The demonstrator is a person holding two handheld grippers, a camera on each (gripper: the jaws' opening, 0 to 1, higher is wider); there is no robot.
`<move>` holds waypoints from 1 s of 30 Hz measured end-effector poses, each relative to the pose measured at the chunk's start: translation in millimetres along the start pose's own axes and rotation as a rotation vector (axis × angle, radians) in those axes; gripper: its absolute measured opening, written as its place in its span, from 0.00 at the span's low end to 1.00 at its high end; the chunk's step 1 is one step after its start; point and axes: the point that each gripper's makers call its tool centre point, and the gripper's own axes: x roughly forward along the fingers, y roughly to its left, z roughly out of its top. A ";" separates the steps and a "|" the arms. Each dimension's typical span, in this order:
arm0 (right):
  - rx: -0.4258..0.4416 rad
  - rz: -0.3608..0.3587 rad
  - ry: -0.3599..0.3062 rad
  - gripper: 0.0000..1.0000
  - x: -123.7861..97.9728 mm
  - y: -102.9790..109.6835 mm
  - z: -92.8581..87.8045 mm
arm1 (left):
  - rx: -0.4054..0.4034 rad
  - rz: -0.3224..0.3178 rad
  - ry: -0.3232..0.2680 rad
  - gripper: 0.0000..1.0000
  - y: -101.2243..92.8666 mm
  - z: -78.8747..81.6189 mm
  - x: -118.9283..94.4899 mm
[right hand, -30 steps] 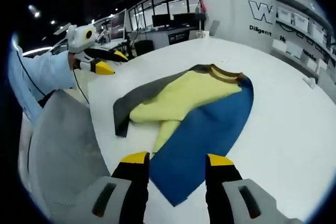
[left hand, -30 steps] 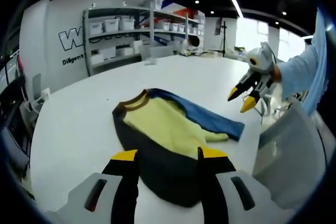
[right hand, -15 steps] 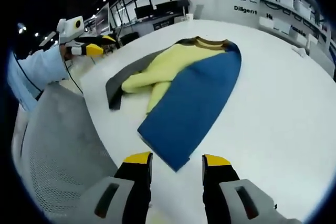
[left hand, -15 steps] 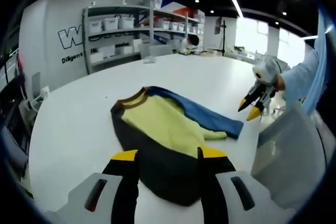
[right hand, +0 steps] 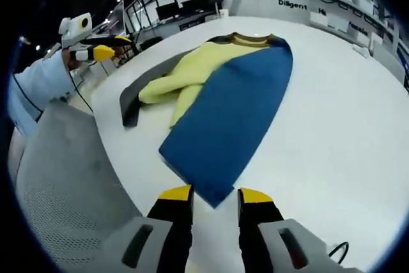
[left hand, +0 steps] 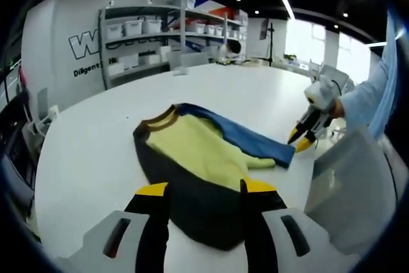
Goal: Fold the garment on the visible template until the final outline fits inside the template.
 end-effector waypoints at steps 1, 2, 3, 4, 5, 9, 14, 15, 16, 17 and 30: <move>-0.004 -0.003 0.001 0.15 0.5 0.0 -0.1 | 0.000 0.000 0.000 0.42 0.0 0.0 0.1; -0.013 -0.016 0.002 0.11 1.9 -2.3 0.6 | 0.000 0.001 0.001 0.42 -0.1 -0.3 0.1; -0.022 -0.016 0.004 0.08 2.3 -2.7 1.6 | 0.000 0.001 0.002 0.42 -0.2 -0.4 0.2; -0.019 -0.015 0.009 0.02 1.9 -3.6 1.7 | 0.000 0.000 0.001 0.41 -0.4 -0.4 0.3; -0.003 -0.013 0.025 0.00 1.4 -3.6 -0.6 | 0.000 0.001 0.001 0.42 -0.5 -0.5 0.4; -0.042 -0.026 0.033 0.00 -4.2 -9.4 4.5 | -0.001 0.006 0.000 0.41 0.9 -0.4 0.2; -0.045 -0.017 0.056 0.00 -17.9 -19.5 13.6 | -0.003 0.010 -0.004 0.41 2.7 -0.4 -0.4; -0.053 -0.021 0.066 0.00 -22.7 -24.1 16.5 | -0.002 0.012 -0.005 0.41 2.9 -0.3 -0.7; -0.056 -0.019 0.080 0.00 -26.1 -26.9 17.6 | -0.002 0.012 -0.005 0.41 3.1 -0.5 -0.9; -0.058 -0.022 0.092 0.00 -29.6 -30.7 19.2 | -0.003 0.013 -0.006 0.41 3.3 -0.7 -1.1; -0.138 -0.123 0.209 0.00 -91.9 -97.6 63.9 | -0.008 0.010 -0.012 0.41 2.2 -1.7 -1.3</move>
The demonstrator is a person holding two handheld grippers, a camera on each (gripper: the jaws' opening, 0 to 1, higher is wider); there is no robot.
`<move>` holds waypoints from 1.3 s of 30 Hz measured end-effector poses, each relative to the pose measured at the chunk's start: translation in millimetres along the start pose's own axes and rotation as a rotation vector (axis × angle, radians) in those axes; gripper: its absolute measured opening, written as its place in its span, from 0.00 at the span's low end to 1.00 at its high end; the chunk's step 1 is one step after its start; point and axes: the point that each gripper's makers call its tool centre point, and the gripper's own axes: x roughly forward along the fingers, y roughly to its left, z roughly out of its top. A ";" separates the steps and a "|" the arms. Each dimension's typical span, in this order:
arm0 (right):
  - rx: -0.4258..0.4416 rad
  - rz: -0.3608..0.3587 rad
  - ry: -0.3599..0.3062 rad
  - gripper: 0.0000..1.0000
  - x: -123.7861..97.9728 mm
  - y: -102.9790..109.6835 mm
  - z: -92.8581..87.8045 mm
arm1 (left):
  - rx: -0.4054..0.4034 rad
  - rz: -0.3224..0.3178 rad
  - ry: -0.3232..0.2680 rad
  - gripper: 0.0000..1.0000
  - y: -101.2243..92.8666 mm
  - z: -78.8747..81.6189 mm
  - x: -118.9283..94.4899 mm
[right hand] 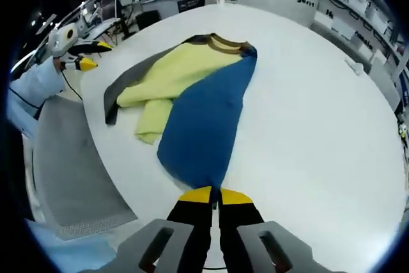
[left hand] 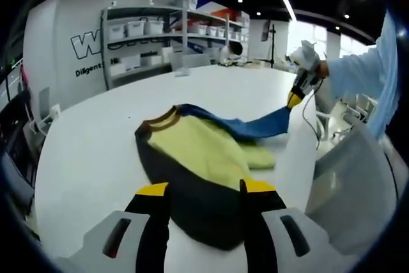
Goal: Fold the garment on the visible template until the final outline fits inside the template.
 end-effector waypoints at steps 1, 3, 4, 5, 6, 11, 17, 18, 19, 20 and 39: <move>-0.007 -0.016 0.012 0.00 -3.8 -7.5 1.5 | 0.004 0.000 0.002 0.41 -0.1 -0.3 0.1; -0.016 -0.043 0.052 0.00 -12.8 -22.4 2.1 | 0.002 -0.002 0.000 0.41 -0.6 0.1 0.4; -0.021 -0.052 0.057 0.00 -15.7 -28.3 3.7 | 0.001 -0.002 0.000 0.41 -0.7 0.2 0.3; -0.019 -0.065 0.073 0.00 -19.7 -35.9 4.5 | 0.004 0.000 0.000 0.41 -0.4 0.2 0.3; -0.021 -0.074 0.081 0.00 -21.8 -41.4 5.2 | 0.004 0.000 0.000 0.41 -0.2 0.2 0.2; -0.024 -0.121 0.151 0.00 -27.3 -74.2 3.9 | 0.002 0.003 0.000 0.41 -0.2 -0.2 -0.2; -0.030 -0.167 0.232 0.00 -28.4 -106.6 0.4 | -0.004 0.010 0.001 0.41 0.3 -1.2 -2.4; -0.031 -0.175 0.239 0.00 -28.7 -111.0 0.4 | -0.004 0.012 0.002 0.41 0.8 -1.2 -2.5; -0.031 -0.185 0.253 0.00 -28.6 -118.4 0.6 | -0.006 0.015 0.003 0.41 1.4 -1.4 -3.1; -0.036 -0.194 0.258 0.00 -28.8 -122.9 1.3 | -0.006 0.017 0.003 0.41 1.9 -1.6 -3.3; 0.029 -0.357 0.411 0.00 -3.6 -206.5 -19.7 | -0.034 0.069 0.031 0.41 14.2 -8.7 -12.3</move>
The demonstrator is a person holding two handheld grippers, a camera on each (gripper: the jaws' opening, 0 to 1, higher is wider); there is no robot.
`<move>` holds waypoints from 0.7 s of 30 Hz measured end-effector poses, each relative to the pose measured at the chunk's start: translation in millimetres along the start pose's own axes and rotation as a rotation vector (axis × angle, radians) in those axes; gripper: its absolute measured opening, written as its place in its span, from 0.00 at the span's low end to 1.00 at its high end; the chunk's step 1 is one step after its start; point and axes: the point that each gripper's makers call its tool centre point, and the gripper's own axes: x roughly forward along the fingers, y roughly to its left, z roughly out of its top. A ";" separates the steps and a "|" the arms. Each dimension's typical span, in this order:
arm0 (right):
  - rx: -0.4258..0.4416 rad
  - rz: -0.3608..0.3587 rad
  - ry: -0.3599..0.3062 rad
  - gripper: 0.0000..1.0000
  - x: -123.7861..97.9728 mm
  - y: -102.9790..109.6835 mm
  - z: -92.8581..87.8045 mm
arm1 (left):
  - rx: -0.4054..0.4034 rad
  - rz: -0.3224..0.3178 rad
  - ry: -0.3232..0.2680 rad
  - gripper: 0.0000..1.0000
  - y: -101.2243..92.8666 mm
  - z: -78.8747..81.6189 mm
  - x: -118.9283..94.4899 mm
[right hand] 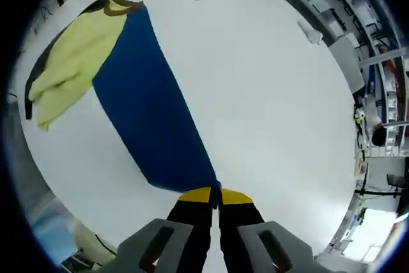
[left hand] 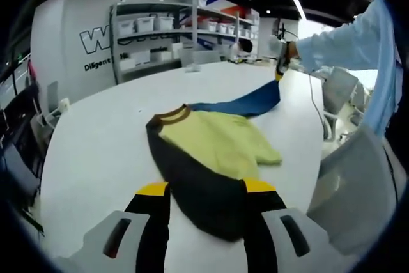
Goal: Fold the garment on the visible template until the final outline fits inside the template.
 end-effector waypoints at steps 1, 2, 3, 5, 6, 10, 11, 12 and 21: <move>0.002 0.006 0.004 0.00 2.8 -1.5 -0.4 | -0.003 0.005 0.002 0.41 0.8 -0.4 -1.0; 0.016 0.015 0.017 0.00 6.5 -3.8 -1.8 | -0.006 0.008 0.003 0.41 1.3 -0.6 -1.8; 0.019 0.019 0.018 0.00 9.2 -5.1 -1.4 | -0.007 0.013 0.007 0.41 2.5 -2.0 -2.7; 0.022 0.027 0.029 0.00 16.1 -6.7 -0.9 | -0.010 0.022 0.013 0.41 4.3 -3.5 -3.6; 0.022 0.030 0.033 0.00 18.7 -6.8 -0.3 | -0.012 0.027 0.015 0.41 5.2 -4.0 -4.0; 0.009 0.023 0.044 0.00 31.9 -9.6 3.6 | -0.019 0.042 0.021 0.41 7.8 -3.9 -5.0; 0.004 0.018 0.052 0.00 36.8 -11.3 3.7 | -0.019 0.044 0.023 0.41 8.0 -4.1 -5.0; 0.003 0.013 0.060 0.00 40.0 -12.7 2.7 | -0.019 0.047 0.026 0.41 8.4 -4.0 -5.3; -0.011 -0.005 0.093 0.00 71.8 -20.0 0.7 | -0.033 0.076 0.037 0.41 11.1 -5.6 -7.5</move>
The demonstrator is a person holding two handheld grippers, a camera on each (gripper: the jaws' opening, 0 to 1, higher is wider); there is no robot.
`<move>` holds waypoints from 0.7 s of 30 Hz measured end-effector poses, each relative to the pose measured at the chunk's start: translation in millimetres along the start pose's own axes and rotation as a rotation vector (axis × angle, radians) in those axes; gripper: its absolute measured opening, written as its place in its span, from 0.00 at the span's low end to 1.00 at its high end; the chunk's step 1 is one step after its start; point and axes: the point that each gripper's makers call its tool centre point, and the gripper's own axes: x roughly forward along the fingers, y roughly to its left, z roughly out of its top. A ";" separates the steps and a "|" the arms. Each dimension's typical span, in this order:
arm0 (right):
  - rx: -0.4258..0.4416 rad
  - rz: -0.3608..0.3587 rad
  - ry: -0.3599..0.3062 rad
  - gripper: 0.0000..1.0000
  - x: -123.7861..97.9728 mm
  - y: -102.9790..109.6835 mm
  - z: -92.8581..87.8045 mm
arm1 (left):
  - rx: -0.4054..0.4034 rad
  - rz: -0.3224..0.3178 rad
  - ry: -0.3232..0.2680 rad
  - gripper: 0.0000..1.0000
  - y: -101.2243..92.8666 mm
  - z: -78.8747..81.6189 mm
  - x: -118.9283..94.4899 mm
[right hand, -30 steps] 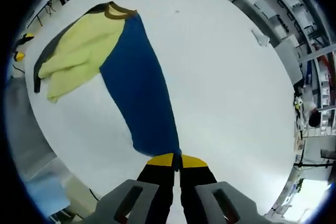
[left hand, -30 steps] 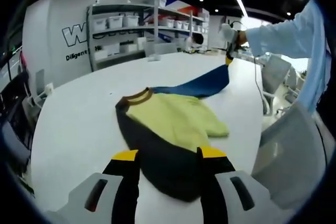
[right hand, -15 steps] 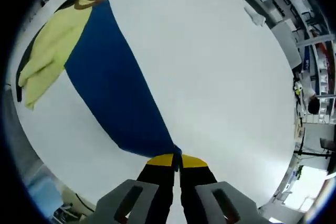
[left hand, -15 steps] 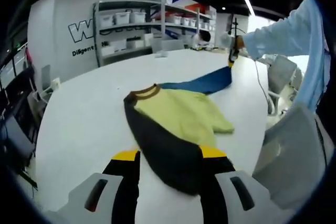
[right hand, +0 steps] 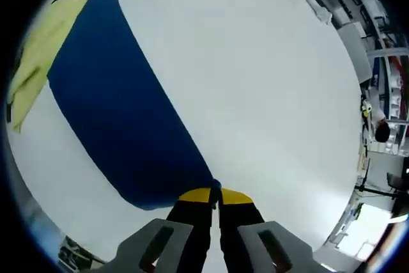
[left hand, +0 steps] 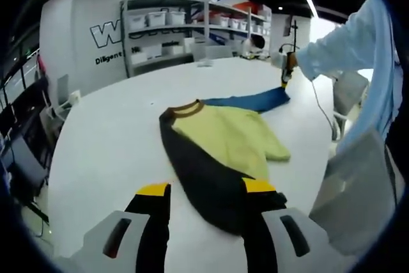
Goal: Fold the garment on the visible template until the final outline fits inside the template.
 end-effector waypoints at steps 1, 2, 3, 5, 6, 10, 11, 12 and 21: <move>-0.005 0.001 -0.003 0.00 2.8 0.5 1.7 | -0.001 0.002 0.002 0.41 0.2 -0.4 0.1; -0.011 0.002 -0.008 0.00 4.4 0.9 3.1 | -0.003 0.004 0.005 0.41 0.3 -1.2 0.0; -0.014 0.002 -0.013 0.00 7.2 0.7 5.1 | -0.004 0.006 0.006 0.41 0.4 -1.4 0.0; -0.016 0.003 -0.012 0.00 10.8 0.6 5.9 | -0.006 0.009 0.010 0.41 0.9 -2.5 0.3; -0.020 0.003 -0.010 0.00 12.9 0.5 5.4 | -0.007 0.011 0.011 0.41 1.1 -2.8 0.5; -0.021 0.008 -0.013 0.00 17.4 -0.4 2.6 | -0.009 0.013 0.015 0.41 0.8 -3.1 1.6; -0.023 0.007 -0.017 0.00 17.4 -0.5 2.3 | -0.009 0.014 0.014 0.41 0.7 -2.5 1.8; -0.028 0.006 -0.024 0.00 17.5 -1.1 2.3 | -0.008 0.014 0.014 0.41 0.8 -2.1 1.9; 0.003 0.006 -0.113 0.02 6.4 -10.1 1.3 | 0.002 0.007 0.005 0.41 -0.6 4.1 4.0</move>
